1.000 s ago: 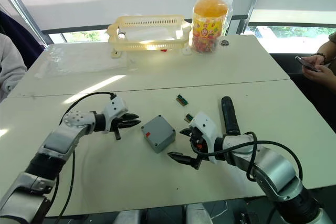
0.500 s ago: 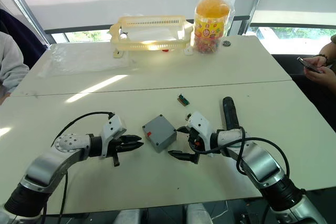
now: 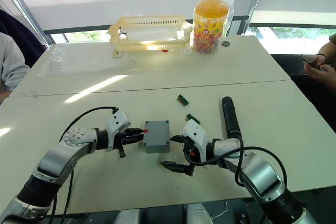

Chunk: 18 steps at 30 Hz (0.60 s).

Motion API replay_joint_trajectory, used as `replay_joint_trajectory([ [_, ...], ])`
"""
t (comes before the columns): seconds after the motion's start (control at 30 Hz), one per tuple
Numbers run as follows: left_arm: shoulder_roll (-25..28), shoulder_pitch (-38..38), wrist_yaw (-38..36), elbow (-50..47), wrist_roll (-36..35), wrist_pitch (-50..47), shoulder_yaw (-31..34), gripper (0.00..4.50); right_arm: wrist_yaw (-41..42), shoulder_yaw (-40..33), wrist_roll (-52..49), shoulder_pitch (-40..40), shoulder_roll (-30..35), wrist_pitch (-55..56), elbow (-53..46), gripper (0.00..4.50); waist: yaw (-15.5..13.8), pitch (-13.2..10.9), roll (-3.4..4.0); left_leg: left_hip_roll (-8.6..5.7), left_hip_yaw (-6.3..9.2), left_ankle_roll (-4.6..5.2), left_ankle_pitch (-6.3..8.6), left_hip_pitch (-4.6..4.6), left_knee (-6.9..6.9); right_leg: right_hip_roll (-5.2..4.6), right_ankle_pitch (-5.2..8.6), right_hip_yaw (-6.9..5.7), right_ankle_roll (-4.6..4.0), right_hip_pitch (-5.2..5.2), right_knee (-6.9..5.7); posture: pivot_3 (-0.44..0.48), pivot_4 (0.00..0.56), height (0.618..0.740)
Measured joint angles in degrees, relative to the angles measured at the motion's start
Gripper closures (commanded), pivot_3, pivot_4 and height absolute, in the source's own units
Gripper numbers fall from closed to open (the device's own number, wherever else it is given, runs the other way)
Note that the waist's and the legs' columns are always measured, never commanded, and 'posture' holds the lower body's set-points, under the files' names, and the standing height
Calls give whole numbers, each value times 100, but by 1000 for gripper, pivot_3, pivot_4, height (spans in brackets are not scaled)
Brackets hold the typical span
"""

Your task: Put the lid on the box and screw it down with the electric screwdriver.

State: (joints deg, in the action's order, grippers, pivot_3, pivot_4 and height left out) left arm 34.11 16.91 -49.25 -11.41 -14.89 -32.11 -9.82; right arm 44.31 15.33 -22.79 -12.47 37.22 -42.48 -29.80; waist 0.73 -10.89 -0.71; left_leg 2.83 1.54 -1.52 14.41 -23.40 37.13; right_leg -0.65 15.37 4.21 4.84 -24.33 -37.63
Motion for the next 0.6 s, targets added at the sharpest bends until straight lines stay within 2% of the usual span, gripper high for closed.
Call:
replay_joint_trajectory([
  [0.27,573,-80,-565,-470,-393,-290,114,3565,55,-1213,-179,-47,407,98,66,50,10,0,0,0,-1,0,0,1,0,0,0,0,0,0,0,0,150,740],
  [0.4,623,-88,-692,-735,-593,-501,100,3565,-92,-1501,-230,-369,117,237,684,50,19,1,-1,0,-1,0,0,2,0,1,0,1,0,1,-1,0,150,740],
  [0.6,563,-72,-659,-773,-616,-620,-19,3565,-546,-1516,-6,-782,-499,534,1783,50,11,1,0,-1,-2,0,0,1,1,-1,0,2,0,1,-4,0,150,740],
])
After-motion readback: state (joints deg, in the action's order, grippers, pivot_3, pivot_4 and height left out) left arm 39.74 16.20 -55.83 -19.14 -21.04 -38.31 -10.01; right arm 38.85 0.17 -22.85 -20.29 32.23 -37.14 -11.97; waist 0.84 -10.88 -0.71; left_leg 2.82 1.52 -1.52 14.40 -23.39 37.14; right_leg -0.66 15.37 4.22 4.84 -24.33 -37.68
